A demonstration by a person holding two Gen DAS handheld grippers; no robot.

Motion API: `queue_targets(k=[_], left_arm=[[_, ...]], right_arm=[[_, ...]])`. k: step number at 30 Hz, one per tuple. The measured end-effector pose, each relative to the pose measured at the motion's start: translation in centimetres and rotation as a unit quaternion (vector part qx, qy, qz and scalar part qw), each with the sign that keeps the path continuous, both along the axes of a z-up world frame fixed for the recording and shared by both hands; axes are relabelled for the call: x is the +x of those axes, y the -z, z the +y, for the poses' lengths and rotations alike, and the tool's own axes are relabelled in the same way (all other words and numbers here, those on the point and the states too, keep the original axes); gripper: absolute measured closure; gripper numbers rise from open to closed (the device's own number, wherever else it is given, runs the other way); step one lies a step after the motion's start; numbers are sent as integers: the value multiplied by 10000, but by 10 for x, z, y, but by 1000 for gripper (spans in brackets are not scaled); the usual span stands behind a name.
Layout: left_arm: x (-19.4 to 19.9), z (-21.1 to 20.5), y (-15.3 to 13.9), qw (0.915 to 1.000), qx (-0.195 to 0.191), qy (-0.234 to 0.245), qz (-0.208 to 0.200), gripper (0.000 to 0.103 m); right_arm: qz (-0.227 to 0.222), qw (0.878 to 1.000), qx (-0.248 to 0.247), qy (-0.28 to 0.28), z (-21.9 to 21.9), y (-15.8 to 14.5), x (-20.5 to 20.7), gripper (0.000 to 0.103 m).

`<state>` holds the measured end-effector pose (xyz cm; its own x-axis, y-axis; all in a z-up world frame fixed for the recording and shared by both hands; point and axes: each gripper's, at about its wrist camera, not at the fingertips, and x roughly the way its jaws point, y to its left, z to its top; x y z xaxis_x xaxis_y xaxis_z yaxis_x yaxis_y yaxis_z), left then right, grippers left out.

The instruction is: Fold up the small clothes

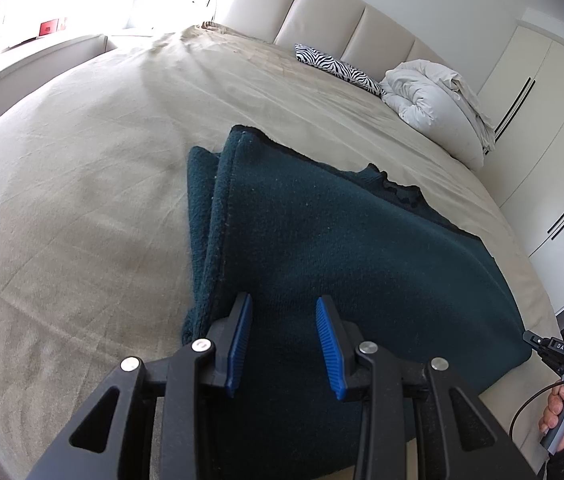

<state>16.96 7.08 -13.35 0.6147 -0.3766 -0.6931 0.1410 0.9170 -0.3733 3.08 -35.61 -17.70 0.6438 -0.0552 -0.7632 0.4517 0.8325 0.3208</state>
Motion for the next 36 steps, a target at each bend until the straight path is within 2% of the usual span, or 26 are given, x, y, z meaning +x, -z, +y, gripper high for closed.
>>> queue_targets(k=[6,10,13,15,17,19,20,23,27,31,33,36], left_arm=[[1,2,0,10000,22,19,-8,66],[2,4,1,10000,-15,24,1,66],[2,5,0,10000,-36,22,10,66],[1,6,-1,10000,-69,-4,19,66],[-1,5,-7,10000,-5,-26,-12,66],[-4,2,-15,9999,106,-54,-123,65],[-5,0,-20,9997,110,-40,-207,64],[1,-10,-32,9991,155,33,-386,58],[28,-24,-37,9984,336,98,-440,57],[61,-26,-24,9981,565,21,-231,56],[73,-26,-12,9977,669,-7,-105,56],[79,-20,-2,9981,608,2,-128,56]], right_arm=[[12,9999,98,-61,-4,21,0,97],[-287,9991,313,23,-9,14,2,97],[-135,9998,170,-25,-5,15,7,95],[-32,9998,96,159,-6,11,5,85],[-48,9988,18,483,-7,0,1,67],[-325,9970,-182,683,-2,-19,-1,54],[-525,9967,-174,599,3,-29,1,54],[-839,9956,308,-271,31,-43,36,54],[-947,9768,1339,-1378,73,-32,105,54],[-708,9698,1721,-1574,99,-4,160,54],[-556,9699,1864,-1463,98,12,179,54],[-730,9646,2097,-1424,83,25,189,58]])
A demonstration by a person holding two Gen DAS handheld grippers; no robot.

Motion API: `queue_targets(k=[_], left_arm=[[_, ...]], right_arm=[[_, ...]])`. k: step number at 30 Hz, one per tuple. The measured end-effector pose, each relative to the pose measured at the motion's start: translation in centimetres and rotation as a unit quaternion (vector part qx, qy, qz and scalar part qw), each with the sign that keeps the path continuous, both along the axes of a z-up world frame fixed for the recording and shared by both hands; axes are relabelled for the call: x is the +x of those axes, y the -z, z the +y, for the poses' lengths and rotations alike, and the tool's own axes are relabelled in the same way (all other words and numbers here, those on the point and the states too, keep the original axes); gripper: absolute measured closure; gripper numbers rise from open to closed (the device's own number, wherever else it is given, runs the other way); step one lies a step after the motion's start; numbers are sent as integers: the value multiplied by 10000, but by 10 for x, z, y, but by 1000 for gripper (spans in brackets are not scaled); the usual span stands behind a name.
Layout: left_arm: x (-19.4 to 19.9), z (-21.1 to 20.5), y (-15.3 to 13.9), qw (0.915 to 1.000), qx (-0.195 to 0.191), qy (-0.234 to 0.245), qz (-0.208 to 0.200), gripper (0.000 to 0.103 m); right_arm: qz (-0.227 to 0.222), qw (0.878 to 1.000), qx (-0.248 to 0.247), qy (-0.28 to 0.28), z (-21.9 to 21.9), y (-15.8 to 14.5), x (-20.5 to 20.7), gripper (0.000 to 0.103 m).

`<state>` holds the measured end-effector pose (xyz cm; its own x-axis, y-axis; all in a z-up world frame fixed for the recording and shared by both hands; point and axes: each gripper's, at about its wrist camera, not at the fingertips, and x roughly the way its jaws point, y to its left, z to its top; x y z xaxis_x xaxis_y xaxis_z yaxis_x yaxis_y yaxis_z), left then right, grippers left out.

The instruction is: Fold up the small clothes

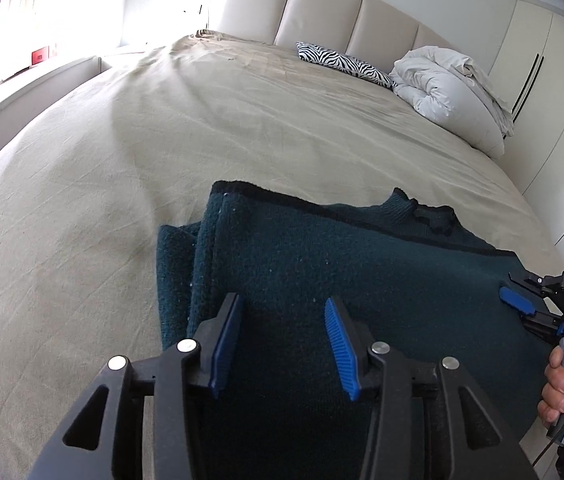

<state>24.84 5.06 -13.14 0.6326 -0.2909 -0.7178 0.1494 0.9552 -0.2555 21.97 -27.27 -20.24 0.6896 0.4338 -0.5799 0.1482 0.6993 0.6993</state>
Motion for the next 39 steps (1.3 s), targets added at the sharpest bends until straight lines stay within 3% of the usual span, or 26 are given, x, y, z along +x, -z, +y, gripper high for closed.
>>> queue_targets(k=[2,5,8,11,13,16,18,21,24,26,28,36,37,38,39], left_arm=[[4,4,3,9999,-107,-3,5,56],[7,13,4,9993,-379,-21,58,56],[5,19,3,9989,-459,22,83,57],[-6,25,-4,9992,-387,-62,43,58],[-19,30,-11,9990,-394,-190,-2,60],[-49,25,-22,9985,-546,-22,-62,59],[-76,12,-25,9980,-566,268,-116,57],[-105,-11,-17,9962,-561,665,67,56],[-112,-21,0,9966,-253,731,271,56],[-111,-11,6,9960,-442,702,324,62],[-112,3,8,9950,-643,646,403,68],[-139,69,4,9923,-1160,296,319,69],[-145,77,0,9929,-1150,152,279,67],[-150,85,-5,9936,-1102,-20,230,52],[-155,92,-10,9938,-1087,-190,141,46]], right_arm=[[-124,9995,277,106,-17,5,1,60],[-125,9979,197,602,-47,10,-9,61],[-147,9945,397,963,-77,18,-26,77],[-76,9902,-46,1392,-91,6,-47,75],[-17,9876,-40,1566,-92,-3,-65,74],[-263,9940,330,1011,-62,-11,-83,71],[-266,9981,520,199,-19,-10,-86,71],[-198,9939,701,-823,49,3,-91,71],[147,9895,966,-1067,86,32,-85,71],[342,9894,1053,-943,83,50,-81,74],[265,9894,1212,-753,66,56,-84,77],[60,9906,1126,768,-58,53,-133,77],[51,9895,1078,964,-69,50,-141,76],[48,9888,1023,1089,-75,47,-145,74],[45,9889,961,1133,-78,42,-147,74]])
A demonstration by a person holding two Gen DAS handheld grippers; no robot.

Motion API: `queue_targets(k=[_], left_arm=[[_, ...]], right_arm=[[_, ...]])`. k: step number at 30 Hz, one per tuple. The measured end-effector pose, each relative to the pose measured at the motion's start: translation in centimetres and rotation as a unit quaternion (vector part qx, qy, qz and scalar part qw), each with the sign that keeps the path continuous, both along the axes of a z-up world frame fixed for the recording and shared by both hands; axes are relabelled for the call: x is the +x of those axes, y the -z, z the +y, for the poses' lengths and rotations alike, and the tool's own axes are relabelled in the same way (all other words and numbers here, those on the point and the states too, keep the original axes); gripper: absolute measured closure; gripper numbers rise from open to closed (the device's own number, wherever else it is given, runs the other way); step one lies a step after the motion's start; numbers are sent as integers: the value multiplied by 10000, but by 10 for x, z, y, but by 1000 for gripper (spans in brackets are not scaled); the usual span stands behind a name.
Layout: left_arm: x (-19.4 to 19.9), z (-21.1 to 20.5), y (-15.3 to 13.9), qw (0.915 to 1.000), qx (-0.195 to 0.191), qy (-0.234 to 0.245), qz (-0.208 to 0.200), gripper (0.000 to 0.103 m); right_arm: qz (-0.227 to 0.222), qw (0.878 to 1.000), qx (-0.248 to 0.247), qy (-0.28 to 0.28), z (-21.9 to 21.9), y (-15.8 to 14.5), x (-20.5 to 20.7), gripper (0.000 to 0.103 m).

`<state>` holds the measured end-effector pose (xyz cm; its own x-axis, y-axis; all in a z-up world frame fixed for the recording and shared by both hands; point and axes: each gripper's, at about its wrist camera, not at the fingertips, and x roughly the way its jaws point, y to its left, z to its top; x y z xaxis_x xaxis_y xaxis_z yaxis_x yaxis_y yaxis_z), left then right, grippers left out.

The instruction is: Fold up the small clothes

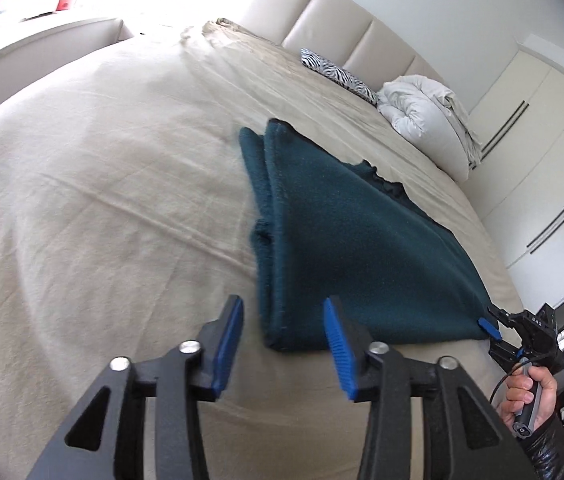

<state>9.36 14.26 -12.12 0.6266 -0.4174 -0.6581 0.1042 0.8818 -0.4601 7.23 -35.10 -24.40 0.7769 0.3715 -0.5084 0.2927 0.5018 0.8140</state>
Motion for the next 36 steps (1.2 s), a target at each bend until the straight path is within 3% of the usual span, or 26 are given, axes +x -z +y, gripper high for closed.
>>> queue_targets(k=[3,6,9,13,18,20,24,27,28,30,32,36], left_arm=[[-3,18,-11,9994,-174,-270,-120,38],[12,21,-8,9990,-342,-245,175,37],[30,19,1,9960,-775,-75,447,37],[62,21,19,9853,-1458,-59,892,37],[96,29,33,9700,-2138,-107,1154,37],[105,28,34,9669,-2221,-59,1253,37],[106,15,34,9688,-2080,168,1335,37],[106,10,37,9597,-2360,230,1506,38],[107,10,38,9577,-2405,199,1566,40],[111,7,40,9553,-2394,194,1722,55],[112,2,44,9521,-2401,247,1880,78],[109,1,44,9527,-2393,219,1859,84]], right_arm=[[-93,9996,-88,-234,16,-14,7,71],[-155,9970,-148,-738,62,-19,37,71],[-117,9925,-77,-1217,96,-17,61,71],[-196,9869,81,-1596,128,-17,86,70],[-317,9815,258,-1871,133,-24,113,70],[-367,9796,393,-1934,142,-29,116,70],[-316,9758,564,-2091,148,-25,133,70],[-249,9735,657,-2177,155,-18,153,70],[-231,9725,684,-2214,157,-17,157,70],[-203,9711,704,-2271,162,-16,161,70],[-178,9701,711,-2315,170,-16,167,70],[-151,9702,724,-2308,173,-18,181,70]])
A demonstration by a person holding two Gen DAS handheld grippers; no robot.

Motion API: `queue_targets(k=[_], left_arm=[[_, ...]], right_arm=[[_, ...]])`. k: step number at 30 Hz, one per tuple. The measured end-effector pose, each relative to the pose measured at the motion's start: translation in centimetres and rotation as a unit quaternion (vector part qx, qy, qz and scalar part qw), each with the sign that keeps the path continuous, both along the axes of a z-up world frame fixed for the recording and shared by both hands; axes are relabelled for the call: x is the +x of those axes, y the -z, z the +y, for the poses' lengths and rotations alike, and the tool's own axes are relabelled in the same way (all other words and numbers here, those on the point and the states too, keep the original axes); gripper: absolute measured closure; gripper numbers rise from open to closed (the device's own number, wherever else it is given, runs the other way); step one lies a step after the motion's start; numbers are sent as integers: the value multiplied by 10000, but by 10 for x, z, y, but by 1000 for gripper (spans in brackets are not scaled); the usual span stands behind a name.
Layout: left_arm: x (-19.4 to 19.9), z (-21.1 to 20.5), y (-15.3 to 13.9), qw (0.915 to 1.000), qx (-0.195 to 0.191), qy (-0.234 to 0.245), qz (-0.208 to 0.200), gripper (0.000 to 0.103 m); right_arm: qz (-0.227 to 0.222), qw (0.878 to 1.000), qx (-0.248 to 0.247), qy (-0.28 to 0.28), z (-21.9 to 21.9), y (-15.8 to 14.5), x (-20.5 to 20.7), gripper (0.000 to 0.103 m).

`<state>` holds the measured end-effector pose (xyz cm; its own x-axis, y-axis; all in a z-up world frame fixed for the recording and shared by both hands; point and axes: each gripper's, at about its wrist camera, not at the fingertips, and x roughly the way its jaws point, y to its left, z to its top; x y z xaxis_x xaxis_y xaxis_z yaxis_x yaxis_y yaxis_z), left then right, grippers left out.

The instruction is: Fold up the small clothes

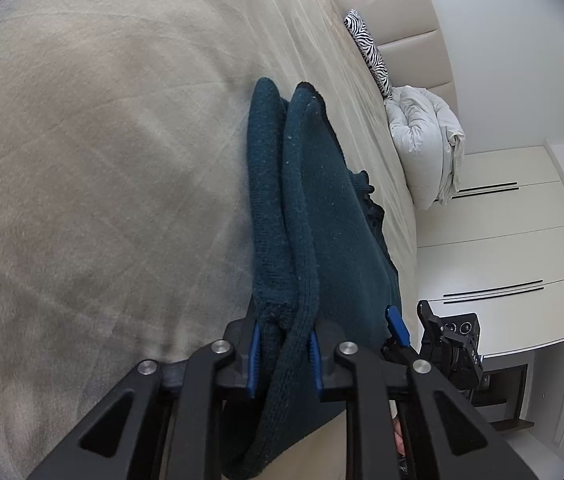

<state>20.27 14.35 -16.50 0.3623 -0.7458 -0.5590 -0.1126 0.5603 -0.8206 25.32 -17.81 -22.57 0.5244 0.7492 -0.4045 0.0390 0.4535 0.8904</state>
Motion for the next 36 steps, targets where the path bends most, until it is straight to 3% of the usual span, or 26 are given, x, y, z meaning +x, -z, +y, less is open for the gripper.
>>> queue_targets(k=[4,8,15,17,22,27,29,31,34,36], left_arm=[[-5,-1,-16,9998,74,-3,-185,87],[-1,-26,-52,9978,299,284,-527,87],[13,-121,-115,9838,916,1029,-1143,87],[19,-157,-122,9797,1007,1223,-1227,87],[26,-252,-111,9695,1099,1798,-1254,87],[20,-313,-68,9632,1272,2111,-1075,87],[14,-318,-54,9612,1382,2171,-995,76],[6,-316,-51,9599,1255,2273,-1059,64],[-6,-303,-63,9596,991,2357,-1175,42],[-18,-290,-75,9555,957,2388,-1446,37]], right_arm=[[140,9999,-12,3,-6,5,14,70],[350,9992,176,109,-21,24,23,71],[244,9963,782,262,-75,26,12,70],[177,9933,1033,486,-104,25,4,55],[215,9868,1385,818,-169,29,-7,44],[392,9813,1757,681,-201,47,-8,46],[474,9815,1755,599,-202,49,-4,46],[510,9830,1670,562,-201,48,-1,46],[568,9850,1542,525,-200,46,1,46],[607,9855,1498,513,-201,45,1,46]])
